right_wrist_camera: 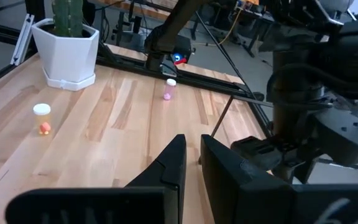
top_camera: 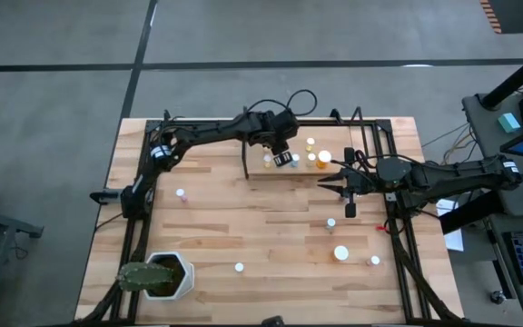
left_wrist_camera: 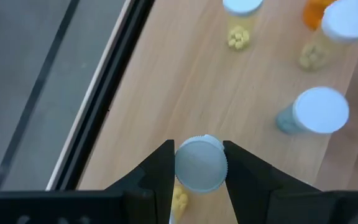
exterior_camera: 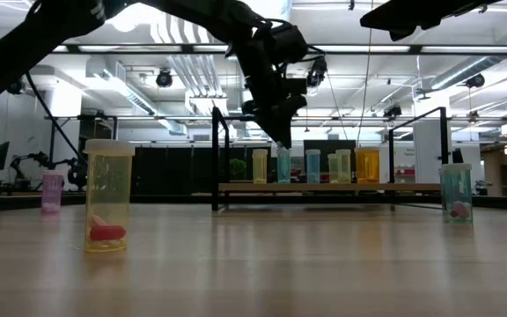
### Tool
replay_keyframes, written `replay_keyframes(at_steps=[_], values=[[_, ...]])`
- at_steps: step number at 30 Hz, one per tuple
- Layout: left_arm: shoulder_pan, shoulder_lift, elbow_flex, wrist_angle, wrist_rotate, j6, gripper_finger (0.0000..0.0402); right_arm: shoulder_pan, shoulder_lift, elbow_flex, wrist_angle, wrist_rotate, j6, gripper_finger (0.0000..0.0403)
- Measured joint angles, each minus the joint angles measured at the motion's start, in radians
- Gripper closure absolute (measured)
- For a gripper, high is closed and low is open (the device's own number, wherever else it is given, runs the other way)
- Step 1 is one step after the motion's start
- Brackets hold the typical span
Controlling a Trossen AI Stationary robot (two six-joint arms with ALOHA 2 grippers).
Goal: Pick and place medicine bottles onto shelf by color
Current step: Put the green pill bottle on the shelf aligned with the other green pill bottle
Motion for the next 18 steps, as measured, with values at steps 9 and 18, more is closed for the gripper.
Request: replay_keyframes(at_steps=[9,18], values=[[0.003,0.0,-0.062,0.038,-0.001,-0.002,0.0297,0.0,0.0,0.0,0.001,0.0,0.001,0.0365],[0.003,0.0,-0.06,0.043,-0.05,-0.003,0.0297,0.0,0.0,0.0,0.001,0.0,0.001,0.0365]])
